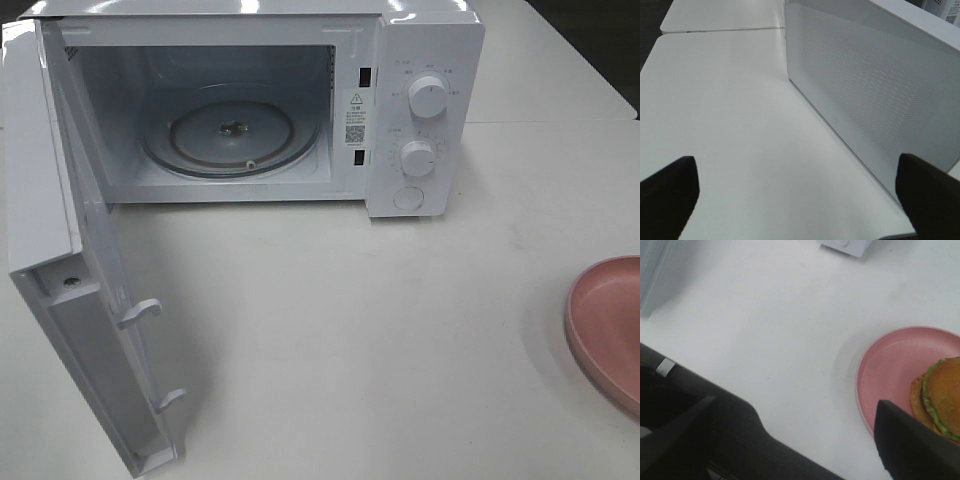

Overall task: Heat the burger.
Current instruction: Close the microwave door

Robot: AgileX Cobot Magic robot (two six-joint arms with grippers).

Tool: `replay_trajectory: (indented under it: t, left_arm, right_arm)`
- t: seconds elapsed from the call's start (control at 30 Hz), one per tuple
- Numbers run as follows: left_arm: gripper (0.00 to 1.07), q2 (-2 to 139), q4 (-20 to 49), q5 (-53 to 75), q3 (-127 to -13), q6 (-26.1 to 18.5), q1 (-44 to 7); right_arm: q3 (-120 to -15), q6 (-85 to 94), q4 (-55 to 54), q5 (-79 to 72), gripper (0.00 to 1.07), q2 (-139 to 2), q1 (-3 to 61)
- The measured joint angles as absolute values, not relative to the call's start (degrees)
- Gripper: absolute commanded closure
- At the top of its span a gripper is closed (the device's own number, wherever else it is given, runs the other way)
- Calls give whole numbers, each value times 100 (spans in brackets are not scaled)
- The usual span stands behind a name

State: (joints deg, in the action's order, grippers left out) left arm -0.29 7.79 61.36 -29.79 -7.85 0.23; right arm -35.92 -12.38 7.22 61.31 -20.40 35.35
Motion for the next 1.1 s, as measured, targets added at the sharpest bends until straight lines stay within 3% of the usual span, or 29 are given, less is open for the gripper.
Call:
replay_trajectory:
  t: [0.63,1.1]
  left_arm:
    - [6,-29,779,6136,-2979,-785,23]
    - [6,-29,779,6136,-2979,-785,23]
  right_arm:
    - [-2911,-859,773,5821,31,-533,1306]
    - [-2911,-699,768,5775,31,23,699]
